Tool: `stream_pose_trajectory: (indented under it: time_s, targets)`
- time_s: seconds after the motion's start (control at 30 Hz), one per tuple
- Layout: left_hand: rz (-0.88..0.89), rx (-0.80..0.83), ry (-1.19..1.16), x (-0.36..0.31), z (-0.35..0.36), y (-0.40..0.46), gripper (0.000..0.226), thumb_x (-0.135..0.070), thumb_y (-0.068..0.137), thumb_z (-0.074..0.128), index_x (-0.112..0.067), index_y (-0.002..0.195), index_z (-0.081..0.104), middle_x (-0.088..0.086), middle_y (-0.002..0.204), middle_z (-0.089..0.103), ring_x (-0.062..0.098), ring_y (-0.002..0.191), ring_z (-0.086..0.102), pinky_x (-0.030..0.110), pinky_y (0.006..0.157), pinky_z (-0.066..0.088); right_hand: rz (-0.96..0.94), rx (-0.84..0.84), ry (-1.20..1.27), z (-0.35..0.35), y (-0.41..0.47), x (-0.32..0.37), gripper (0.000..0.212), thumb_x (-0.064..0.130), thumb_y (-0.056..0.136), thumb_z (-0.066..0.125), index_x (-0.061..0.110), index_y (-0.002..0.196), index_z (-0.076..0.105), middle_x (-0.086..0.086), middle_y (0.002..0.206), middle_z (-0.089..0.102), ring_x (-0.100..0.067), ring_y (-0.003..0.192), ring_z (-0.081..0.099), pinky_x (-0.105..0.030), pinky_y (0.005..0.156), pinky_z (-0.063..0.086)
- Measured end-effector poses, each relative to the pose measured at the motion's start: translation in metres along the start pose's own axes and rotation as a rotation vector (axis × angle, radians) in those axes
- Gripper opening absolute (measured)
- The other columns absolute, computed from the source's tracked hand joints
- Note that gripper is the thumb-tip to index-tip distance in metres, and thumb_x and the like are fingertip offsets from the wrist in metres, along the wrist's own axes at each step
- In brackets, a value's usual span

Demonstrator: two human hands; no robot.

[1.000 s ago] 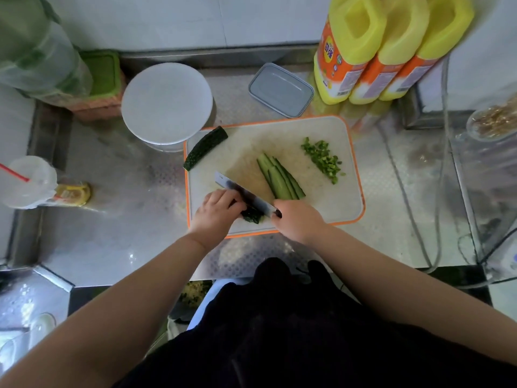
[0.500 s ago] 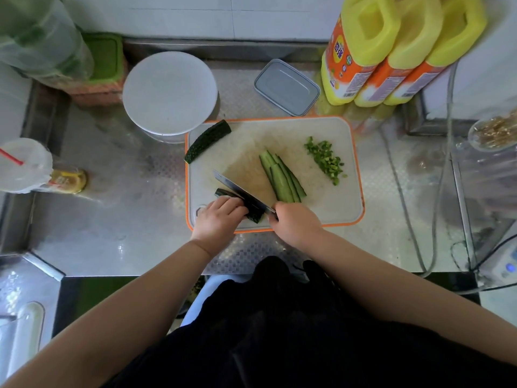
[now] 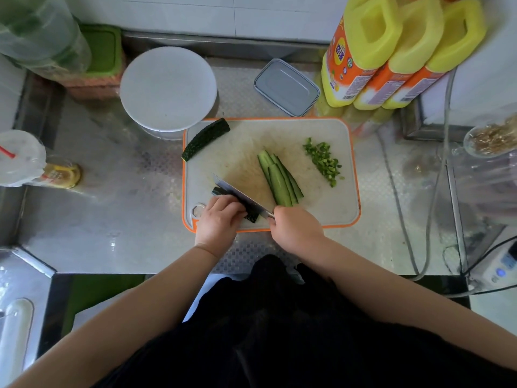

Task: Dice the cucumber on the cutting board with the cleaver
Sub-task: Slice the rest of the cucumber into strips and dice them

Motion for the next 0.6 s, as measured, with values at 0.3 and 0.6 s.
stream_pose_trajectory:
  time_s: [0.3,0.6]
  targets:
    - [-0.008,0.012,0.000,0.002,0.000,0.000,0.023,-0.026,0.089,0.056,-0.009,0.088,0.073,0.004,0.098,0.066,0.023,0.097,0.053,0.026,0.088,0.040,0.091,0.107,-0.107,-0.005,0.012,0.015,0.014,0.001,0.092,0.049,0.010,0.093,0.059,-0.002,0.071,0.048,-0.027,0.071,0.051,-0.033,0.062,0.042]
    - [0.043,-0.012,0.028,0.001,0.002,-0.002,0.022,-0.023,0.091,0.057,-0.008,0.088,0.073,0.004,0.097,0.066,0.022,0.094,0.053,0.031,0.084,0.045,0.116,0.107,0.002,0.005,0.024,0.014,0.014,0.011,0.095,0.048,0.006,0.094,0.061,-0.002,0.068,0.047,-0.028,0.072,0.054,-0.032,0.060,0.041]
Point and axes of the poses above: each hand's wrist, its own y-axis towards the middle knuckle, its own z-axis out of the palm, x = y × z, the point moved 1 cm from there along y, towards the middle knuckle
